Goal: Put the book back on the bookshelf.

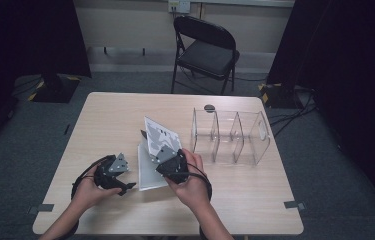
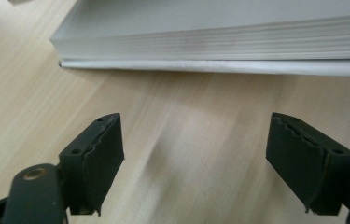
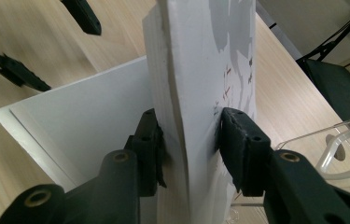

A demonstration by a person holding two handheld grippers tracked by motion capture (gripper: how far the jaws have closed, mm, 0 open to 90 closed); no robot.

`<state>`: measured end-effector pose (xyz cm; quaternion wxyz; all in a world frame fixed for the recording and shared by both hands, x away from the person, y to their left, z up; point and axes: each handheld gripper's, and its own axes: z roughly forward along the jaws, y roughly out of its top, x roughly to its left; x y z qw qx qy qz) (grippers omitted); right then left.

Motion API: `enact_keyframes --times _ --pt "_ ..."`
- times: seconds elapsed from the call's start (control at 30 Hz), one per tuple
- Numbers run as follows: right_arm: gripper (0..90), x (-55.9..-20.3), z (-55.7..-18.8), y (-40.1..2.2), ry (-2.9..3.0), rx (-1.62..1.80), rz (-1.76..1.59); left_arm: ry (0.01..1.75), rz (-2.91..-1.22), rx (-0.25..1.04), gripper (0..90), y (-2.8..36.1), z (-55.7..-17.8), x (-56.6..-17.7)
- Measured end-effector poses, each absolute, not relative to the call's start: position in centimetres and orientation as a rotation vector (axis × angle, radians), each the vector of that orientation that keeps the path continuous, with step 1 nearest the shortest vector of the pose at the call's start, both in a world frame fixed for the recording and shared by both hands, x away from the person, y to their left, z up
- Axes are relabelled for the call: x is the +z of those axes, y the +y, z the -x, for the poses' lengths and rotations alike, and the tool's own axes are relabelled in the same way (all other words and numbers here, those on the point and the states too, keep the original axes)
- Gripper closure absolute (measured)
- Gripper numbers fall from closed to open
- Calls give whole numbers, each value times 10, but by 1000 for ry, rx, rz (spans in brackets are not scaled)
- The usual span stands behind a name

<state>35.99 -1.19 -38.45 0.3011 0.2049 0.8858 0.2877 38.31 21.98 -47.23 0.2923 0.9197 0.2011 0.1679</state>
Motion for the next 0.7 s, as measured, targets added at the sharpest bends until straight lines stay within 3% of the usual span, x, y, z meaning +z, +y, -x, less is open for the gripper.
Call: enact_keyframes --times 0.3,0.5,0.57,0.7 --pt "600 -370 -357 -4 2395 760 -548 568 -2377 530 201 211 -387 -475" --pt "593 -366 -357 -1 2421 755 -547 454 -2374 616 175 201 -383 -471" --pt "590 -364 -358 0 2424 741 -543 415 -2346 660 234 200 -379 -467" --pt "586 -360 -359 1 2432 749 -516 361 -2311 705 186 197 -375 -458"
